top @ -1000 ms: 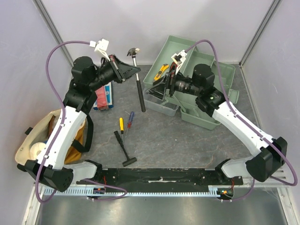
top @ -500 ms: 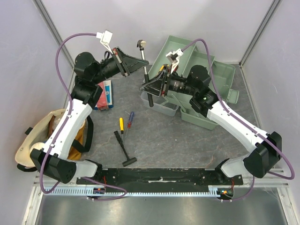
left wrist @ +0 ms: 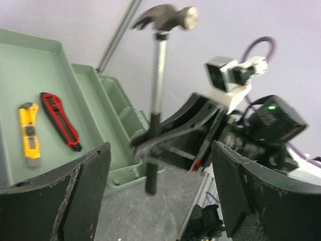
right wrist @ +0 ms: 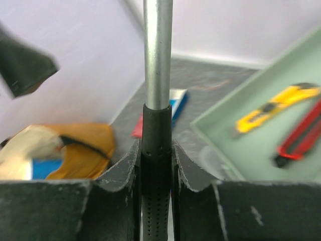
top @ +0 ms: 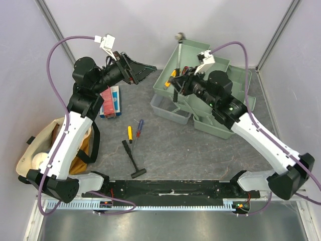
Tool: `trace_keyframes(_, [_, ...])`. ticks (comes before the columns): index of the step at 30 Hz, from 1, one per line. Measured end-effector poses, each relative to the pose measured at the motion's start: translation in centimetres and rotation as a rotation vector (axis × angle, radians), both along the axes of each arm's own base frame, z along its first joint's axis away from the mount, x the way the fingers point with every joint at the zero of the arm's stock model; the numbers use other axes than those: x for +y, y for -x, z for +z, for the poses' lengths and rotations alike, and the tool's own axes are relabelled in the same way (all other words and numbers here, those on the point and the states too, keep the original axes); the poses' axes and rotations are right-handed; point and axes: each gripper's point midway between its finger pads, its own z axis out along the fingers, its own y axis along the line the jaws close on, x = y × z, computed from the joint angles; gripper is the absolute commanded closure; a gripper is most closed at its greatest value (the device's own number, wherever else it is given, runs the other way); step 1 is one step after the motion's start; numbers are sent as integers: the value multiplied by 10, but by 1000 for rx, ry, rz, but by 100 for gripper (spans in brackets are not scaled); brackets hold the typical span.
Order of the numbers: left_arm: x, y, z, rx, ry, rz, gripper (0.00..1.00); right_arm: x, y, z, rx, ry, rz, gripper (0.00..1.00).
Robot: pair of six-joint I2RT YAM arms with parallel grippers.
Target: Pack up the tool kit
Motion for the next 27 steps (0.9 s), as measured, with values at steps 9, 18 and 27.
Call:
trace_keyframes(9, [22,-14,-29,32,-125,170,14,-168,-42,-5,15,145,-724,100])
trace_keyframes(18, [23,-38,-74,154,-213,212,14,-290,-62,-121,299,370,-1041,100])
trace_keyframes(27, [28,-42,-94,222,-251,226,15,-310,-64,-206,539,368,-1026,100])
